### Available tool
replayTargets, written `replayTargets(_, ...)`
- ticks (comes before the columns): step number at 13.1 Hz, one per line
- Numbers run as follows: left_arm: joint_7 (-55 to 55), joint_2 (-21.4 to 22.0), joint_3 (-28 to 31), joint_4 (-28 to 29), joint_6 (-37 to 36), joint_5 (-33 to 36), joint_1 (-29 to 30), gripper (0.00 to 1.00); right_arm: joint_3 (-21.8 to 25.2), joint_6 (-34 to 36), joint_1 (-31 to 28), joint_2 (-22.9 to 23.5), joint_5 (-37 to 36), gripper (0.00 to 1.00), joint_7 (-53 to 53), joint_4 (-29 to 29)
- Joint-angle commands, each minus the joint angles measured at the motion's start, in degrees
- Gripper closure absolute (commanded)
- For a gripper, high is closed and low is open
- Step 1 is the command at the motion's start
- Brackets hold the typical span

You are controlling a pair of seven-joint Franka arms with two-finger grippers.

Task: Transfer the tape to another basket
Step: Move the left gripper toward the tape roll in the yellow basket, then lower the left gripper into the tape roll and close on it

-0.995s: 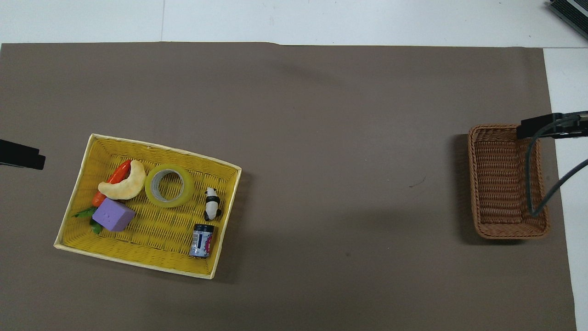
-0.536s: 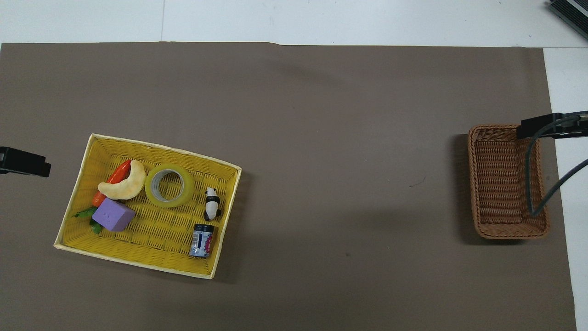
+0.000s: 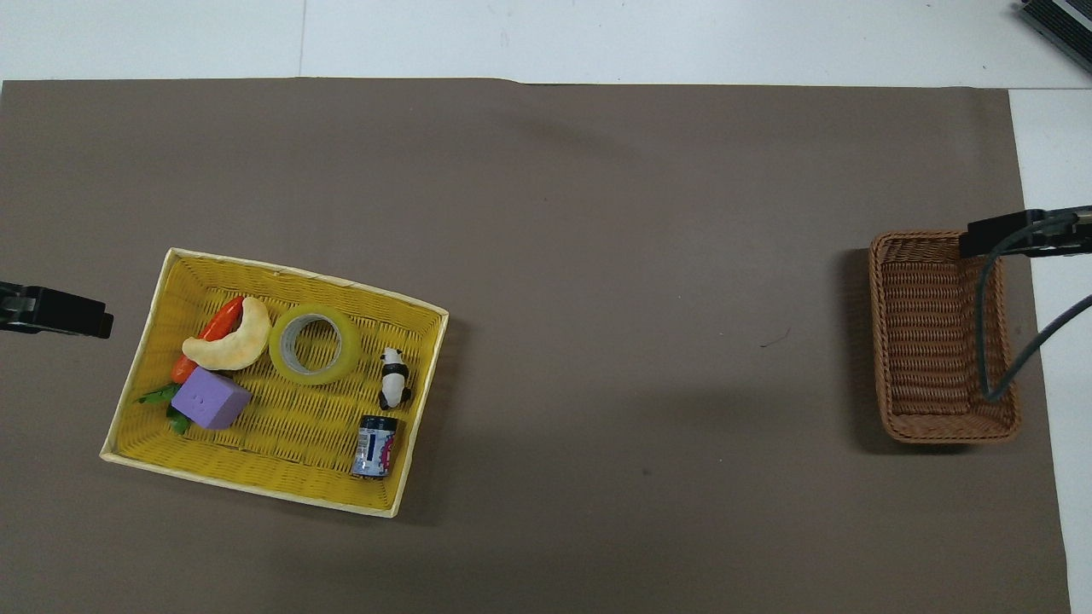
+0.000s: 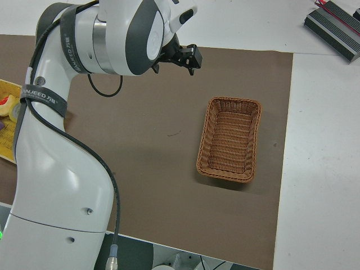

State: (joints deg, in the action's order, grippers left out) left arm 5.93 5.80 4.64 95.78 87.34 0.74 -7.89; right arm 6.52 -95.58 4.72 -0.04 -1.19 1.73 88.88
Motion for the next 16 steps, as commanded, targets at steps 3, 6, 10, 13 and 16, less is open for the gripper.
replayTargets(3, -0.6, 2.5, 0.5, 9.3, 7.2, 0.3, -1.3, 0.00, -0.5, 0.6, -0.7, -0.4, -0.3, 0.00, -0.3, 0.3)
replayTargets(6, -0.5, 3.1, 0.5, 12.3, 10.6, -1.6, -1.4, 0.00, -0.5, 0.6, -0.7, -0.4, -0.3, 0.00, -0.3, 0.3)
replayTargets(10, -0.4, 2.9, 0.4, 15.2, 15.5, -2.7, -1.8, 0.00, -0.5, 0.6, -0.7, -0.4, -0.3, 0.00, -0.3, 0.3)
replayTargets(13, -0.7, 2.4, 0.3, 20.1, 20.8, -2.7, -1.8, 0.00, -0.5, 0.7, -0.7, -0.4, -0.3, 0.00, -0.3, 0.3)
replayTargets(16, -2.9, 0.0, 0.3, 22.6, 24.6, -4.3, -1.8, 0.00, -0.5, 0.6, -0.7, -0.4, -0.3, 0.00, -0.3, 0.3)
